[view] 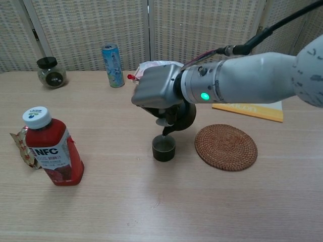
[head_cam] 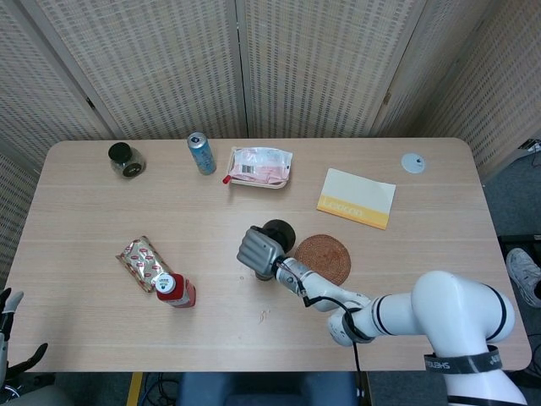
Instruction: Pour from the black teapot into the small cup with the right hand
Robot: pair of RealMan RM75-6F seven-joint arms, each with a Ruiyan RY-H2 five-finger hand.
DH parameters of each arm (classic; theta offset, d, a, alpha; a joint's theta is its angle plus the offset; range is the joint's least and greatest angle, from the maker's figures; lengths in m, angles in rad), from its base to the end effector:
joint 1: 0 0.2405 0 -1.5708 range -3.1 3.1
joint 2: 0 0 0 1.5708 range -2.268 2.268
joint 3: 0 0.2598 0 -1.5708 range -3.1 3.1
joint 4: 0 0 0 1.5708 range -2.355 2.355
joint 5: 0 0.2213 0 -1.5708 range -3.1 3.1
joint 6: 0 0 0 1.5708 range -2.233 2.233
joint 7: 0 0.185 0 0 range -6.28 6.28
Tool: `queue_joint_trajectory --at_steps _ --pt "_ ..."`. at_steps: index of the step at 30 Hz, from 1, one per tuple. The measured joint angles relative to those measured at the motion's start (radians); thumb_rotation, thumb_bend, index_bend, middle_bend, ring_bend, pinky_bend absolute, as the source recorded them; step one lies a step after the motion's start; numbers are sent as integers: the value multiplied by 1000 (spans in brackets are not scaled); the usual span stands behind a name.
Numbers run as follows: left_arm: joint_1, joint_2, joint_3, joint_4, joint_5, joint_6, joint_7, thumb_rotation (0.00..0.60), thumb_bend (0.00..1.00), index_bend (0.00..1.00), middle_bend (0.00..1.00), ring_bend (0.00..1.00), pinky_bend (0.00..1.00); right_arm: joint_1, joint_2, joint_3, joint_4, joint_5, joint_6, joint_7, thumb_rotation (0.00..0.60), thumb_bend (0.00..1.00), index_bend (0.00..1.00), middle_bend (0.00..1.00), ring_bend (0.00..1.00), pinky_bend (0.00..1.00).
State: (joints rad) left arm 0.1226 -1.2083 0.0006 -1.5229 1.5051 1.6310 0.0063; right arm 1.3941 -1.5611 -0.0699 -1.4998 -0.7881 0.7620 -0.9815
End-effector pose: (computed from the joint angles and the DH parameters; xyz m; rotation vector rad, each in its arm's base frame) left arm -0.3579 0.1414 0.1446 -1.2221 -0.9413 -0.7979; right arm -0.0015 -0.3840 -0.1092 2.4121 0.0808 0.4464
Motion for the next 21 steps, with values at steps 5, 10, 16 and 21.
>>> queue_joint_trajectory --at_steps 5,10,16,21 --pt "-1 2 1 -7 3 0 8 600 210 55 0 0 0 -19 12 11 -6 -7 -1 53 548 471 1000 1000 919 560" --pt "-2 5 2 -16 6 -2 19 600 210 55 0 0 0 -47 34 32 -20 -6 -10 143 547 466 1000 1000 919 560" --pt "-7 11 2 -31 11 -4 32 600 210 55 0 0 0 -95 75 52 -43 -28 -14 257 544 458 1000 1000 919 560" --pt "-13 13 2 -40 16 -11 43 600 210 55 0 0 0 -154 127 69 -71 -64 -12 384 547 454 1000 1000 919 560"
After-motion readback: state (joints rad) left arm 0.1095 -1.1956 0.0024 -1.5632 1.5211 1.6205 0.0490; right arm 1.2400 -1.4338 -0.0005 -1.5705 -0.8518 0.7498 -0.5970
